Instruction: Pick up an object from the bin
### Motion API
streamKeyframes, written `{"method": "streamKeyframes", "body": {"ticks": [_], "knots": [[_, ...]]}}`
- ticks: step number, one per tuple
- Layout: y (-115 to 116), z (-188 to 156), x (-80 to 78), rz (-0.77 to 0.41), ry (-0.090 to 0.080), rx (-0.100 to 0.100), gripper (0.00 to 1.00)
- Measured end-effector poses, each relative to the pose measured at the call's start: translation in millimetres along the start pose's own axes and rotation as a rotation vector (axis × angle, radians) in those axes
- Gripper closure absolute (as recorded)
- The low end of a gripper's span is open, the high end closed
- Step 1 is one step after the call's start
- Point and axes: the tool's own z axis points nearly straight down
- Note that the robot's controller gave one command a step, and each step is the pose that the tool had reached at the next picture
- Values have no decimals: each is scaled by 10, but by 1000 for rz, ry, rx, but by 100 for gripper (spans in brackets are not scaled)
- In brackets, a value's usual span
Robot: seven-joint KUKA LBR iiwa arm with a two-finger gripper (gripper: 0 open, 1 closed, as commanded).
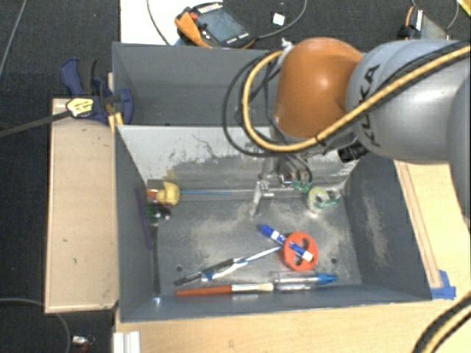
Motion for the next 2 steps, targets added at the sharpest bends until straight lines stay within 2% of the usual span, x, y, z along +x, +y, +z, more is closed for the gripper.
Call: {"method": "streamKeyframes", "body": {"ticks": [1,2], "knots": [[-7,-48,-16,3,-8,-1,0],[69,749,462,-276,-9,0,0]]}}
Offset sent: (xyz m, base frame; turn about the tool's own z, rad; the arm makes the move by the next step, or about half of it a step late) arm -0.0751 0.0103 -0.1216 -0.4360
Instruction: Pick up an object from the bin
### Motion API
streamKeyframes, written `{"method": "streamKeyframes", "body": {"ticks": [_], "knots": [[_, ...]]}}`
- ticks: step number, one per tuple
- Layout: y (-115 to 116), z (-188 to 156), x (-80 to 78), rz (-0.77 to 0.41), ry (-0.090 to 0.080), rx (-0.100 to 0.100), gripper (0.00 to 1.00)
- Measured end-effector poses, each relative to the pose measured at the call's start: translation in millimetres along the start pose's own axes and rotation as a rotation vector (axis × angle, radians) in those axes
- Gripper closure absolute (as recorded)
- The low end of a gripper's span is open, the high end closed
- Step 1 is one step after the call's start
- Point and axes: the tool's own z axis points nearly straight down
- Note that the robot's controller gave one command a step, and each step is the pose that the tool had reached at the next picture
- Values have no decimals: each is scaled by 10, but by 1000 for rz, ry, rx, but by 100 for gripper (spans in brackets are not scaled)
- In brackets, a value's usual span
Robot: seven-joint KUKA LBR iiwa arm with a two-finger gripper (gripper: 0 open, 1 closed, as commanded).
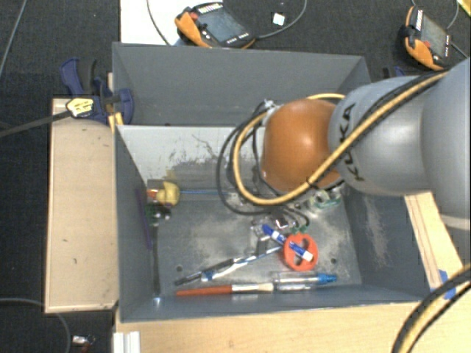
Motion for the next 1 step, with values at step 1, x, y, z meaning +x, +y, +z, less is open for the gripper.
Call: {"method": "streamKeyframes", "body": {"ticks": [1], "knots": [[2,-114,138,-225,-5,1,0]]}}
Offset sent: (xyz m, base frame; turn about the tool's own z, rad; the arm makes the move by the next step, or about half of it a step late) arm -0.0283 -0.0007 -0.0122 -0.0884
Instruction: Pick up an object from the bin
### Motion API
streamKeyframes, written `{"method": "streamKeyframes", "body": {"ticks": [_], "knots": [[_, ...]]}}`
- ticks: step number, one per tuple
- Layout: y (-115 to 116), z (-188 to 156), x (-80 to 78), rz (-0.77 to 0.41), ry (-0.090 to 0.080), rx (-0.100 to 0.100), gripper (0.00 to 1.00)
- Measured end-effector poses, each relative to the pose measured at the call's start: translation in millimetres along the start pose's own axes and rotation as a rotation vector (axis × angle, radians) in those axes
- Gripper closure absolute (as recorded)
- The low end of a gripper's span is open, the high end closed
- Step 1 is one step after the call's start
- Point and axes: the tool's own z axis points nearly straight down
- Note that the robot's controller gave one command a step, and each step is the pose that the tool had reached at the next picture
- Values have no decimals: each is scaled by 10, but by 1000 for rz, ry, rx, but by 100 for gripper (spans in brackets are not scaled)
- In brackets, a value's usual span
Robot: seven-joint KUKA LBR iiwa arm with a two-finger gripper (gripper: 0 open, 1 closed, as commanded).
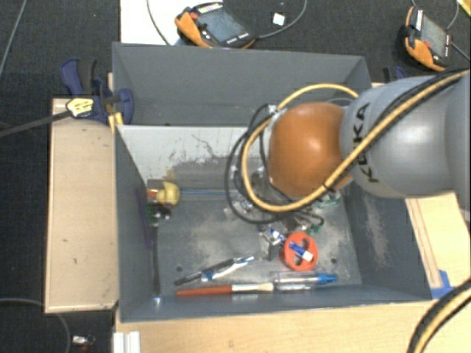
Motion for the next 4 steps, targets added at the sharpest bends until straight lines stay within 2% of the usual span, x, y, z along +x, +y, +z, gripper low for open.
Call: {"method": "streamKeyframes", "body": {"ticks": [1,2,3,4], "knots": [[101,235,116,138,10,-4,0],[68,586,41,-141,2,-1,0],[113,576,229,164,9,-4,100],[113,576,228,165,9,-4,100]]}}
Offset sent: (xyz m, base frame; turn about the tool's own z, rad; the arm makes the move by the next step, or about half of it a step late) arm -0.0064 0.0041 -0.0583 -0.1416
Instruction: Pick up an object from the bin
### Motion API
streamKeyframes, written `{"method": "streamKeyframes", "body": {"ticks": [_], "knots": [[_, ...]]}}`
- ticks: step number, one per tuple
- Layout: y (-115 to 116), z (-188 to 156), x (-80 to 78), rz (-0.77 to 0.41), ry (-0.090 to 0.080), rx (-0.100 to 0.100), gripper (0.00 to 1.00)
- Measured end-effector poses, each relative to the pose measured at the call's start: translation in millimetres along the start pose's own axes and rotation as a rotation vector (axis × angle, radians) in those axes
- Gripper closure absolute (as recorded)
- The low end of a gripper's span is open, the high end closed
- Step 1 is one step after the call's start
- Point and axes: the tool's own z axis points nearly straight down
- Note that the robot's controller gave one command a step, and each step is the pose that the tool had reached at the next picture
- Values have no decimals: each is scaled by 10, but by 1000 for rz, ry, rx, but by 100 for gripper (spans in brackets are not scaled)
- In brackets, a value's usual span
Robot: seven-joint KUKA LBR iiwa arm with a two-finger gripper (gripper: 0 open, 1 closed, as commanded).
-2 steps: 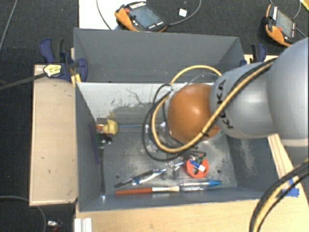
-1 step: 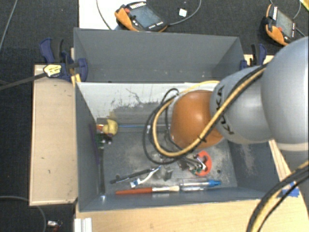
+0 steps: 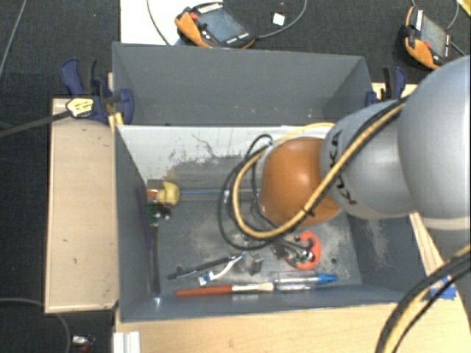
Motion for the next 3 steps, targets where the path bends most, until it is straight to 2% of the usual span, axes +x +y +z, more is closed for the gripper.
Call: {"method": "streamKeyframes", "body": {"ticks": [1,2,3], "knots": [[4,-153,23,1,6,-1,100],[3,-423,0,2,-2,0,100],[4,-609,-3,4,-4,0,100]]}}
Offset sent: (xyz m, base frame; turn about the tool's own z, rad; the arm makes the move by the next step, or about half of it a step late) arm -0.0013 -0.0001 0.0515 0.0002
